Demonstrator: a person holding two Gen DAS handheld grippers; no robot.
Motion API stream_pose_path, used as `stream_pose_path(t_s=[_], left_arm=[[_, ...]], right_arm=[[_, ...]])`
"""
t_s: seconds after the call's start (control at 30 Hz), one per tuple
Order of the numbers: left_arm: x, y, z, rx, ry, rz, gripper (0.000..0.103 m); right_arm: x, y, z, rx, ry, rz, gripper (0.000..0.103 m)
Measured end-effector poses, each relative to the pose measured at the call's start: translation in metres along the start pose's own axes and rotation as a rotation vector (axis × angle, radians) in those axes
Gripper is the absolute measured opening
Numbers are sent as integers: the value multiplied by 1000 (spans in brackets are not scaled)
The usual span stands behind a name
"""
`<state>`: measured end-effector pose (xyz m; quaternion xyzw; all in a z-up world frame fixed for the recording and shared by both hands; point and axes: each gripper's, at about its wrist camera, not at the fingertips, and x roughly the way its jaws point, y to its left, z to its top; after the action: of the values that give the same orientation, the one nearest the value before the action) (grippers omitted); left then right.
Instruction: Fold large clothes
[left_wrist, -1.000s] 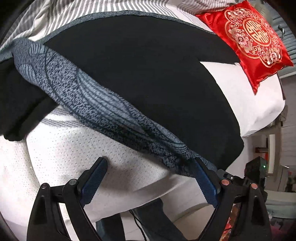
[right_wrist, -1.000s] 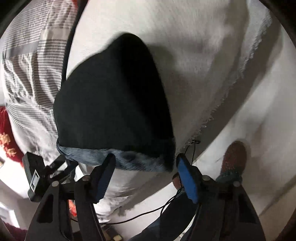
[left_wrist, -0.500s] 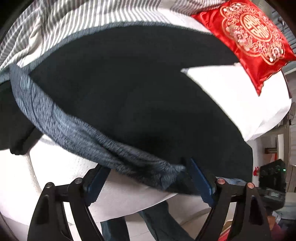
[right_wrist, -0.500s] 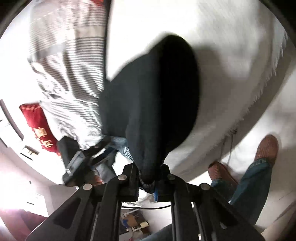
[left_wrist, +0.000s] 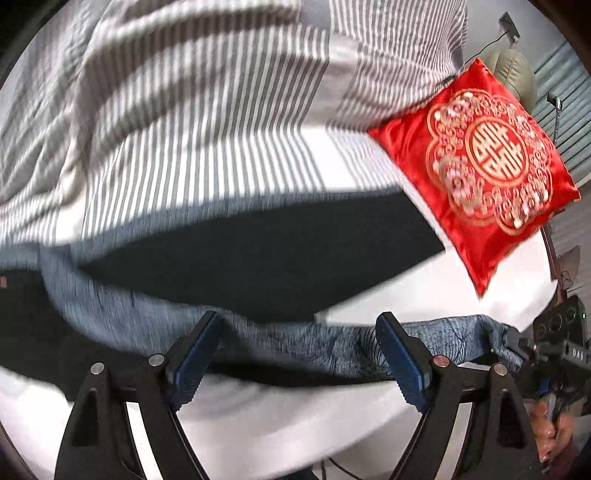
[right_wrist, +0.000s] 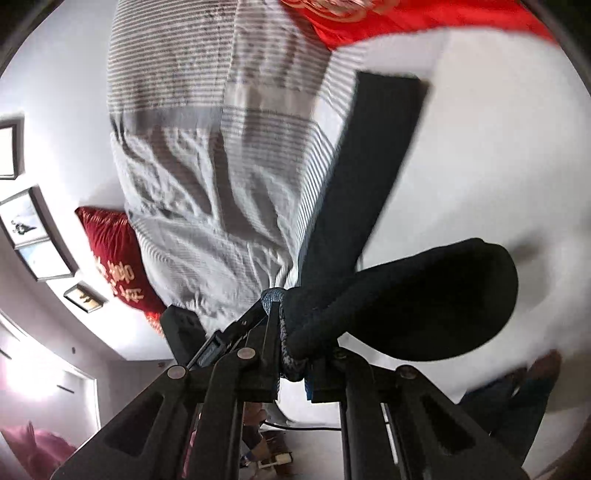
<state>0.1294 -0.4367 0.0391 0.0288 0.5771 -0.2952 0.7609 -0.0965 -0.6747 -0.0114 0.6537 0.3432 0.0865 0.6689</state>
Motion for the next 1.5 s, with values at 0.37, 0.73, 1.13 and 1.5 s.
stream_pose_path(t_s=[0.37, 0.73, 1.13, 1.5], left_arm=[[19, 24, 85, 73, -55, 90, 87], [53, 72, 61, 52, 66, 260, 87], [111, 14, 80, 61, 93, 296, 87], [131, 27, 80, 14, 132, 359, 91]], right_arm=[[79, -8, 155, 84, -27, -197, 10], [123, -20, 207, 90, 74, -422, 55], [125, 34, 221, -127, 216, -459, 87], [128, 2, 239, -138, 224, -528, 65]])
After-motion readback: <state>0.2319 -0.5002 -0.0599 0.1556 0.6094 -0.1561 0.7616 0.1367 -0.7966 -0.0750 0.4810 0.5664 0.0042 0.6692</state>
